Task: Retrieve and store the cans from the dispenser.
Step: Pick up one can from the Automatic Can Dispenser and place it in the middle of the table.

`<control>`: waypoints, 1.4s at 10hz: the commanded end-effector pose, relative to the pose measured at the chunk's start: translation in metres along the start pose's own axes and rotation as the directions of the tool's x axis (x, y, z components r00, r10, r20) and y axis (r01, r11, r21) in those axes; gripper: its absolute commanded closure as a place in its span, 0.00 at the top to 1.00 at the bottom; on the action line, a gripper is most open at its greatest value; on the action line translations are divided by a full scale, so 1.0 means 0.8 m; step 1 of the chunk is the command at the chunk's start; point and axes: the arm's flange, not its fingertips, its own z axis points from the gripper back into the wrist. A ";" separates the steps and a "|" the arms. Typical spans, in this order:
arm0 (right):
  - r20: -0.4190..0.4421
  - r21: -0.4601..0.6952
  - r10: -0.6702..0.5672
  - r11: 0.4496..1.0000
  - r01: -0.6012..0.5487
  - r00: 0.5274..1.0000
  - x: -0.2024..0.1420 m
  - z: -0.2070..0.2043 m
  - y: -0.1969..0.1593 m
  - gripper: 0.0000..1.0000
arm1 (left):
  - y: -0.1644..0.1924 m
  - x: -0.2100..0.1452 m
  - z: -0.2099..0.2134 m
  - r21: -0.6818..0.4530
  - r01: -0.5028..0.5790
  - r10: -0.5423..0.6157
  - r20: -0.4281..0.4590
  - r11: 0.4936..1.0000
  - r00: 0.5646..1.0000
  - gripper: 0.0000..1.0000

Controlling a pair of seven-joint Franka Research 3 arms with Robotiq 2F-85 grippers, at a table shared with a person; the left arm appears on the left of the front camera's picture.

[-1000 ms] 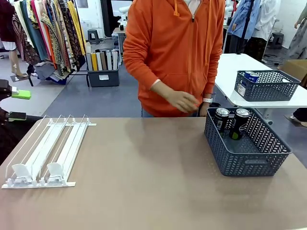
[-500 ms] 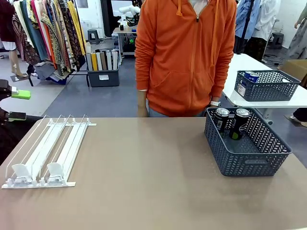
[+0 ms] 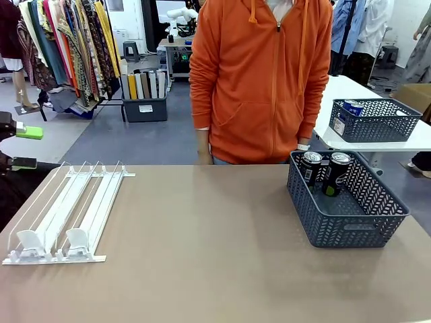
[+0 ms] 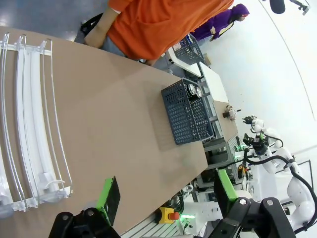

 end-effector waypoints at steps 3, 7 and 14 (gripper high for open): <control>0.016 0.024 0.026 0.999 -0.026 1.000 0.005 -0.002 0.002 1.00 | -0.001 0.002 -0.003 -0.015 0.004 -0.004 0.010 1.000 1.000 1.00; 0.016 0.024 0.026 0.999 -0.026 1.000 0.005 -0.002 0.002 1.00 | -0.001 0.002 -0.003 -0.015 0.004 -0.004 0.010 1.000 1.000 1.00; 0.016 0.024 0.026 0.999 -0.026 1.000 0.005 -0.002 0.002 1.00 | -0.001 0.002 -0.003 -0.015 0.004 -0.004 0.010 1.000 1.000 1.00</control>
